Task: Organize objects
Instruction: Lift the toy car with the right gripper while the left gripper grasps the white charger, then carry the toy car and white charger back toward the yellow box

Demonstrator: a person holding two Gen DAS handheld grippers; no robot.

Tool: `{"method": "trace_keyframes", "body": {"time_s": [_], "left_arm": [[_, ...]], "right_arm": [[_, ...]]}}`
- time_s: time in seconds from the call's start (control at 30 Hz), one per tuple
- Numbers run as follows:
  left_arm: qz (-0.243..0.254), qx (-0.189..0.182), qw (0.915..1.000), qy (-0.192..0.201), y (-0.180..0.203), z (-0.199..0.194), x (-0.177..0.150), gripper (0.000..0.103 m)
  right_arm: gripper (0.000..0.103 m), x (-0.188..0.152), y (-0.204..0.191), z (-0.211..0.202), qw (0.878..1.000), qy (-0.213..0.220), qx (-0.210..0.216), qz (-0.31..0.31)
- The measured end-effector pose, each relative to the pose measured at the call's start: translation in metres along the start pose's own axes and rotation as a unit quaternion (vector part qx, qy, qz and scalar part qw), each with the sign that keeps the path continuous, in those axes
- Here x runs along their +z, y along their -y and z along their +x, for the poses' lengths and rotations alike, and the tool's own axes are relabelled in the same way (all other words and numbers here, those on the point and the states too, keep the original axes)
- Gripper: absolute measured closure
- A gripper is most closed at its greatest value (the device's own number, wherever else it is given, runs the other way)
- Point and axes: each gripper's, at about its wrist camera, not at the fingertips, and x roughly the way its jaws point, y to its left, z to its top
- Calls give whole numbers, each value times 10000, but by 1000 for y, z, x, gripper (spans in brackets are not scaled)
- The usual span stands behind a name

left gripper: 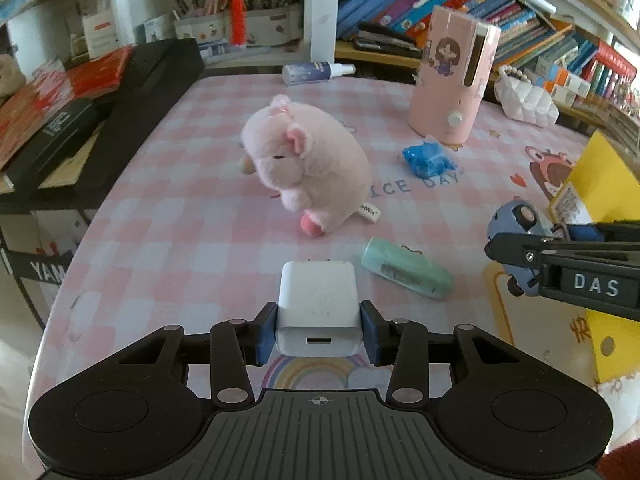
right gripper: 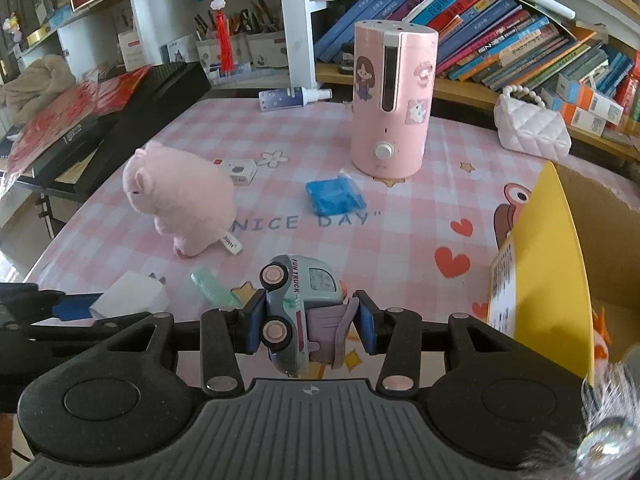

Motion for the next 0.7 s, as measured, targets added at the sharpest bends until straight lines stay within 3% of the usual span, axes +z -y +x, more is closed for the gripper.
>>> {"method": "trace_keyframes", "body": {"time_s": [0.33,0.7], "left_arm": [[-153,-70,9991,390,-10,-46,-9,62],[21,-315,9977,598,-5,-79,-35,62]], "right_arm": [[61,-16,-8,-26,9999,73,-49,61],[61,-42,-16,-60,9994,174,-172,235]]}}
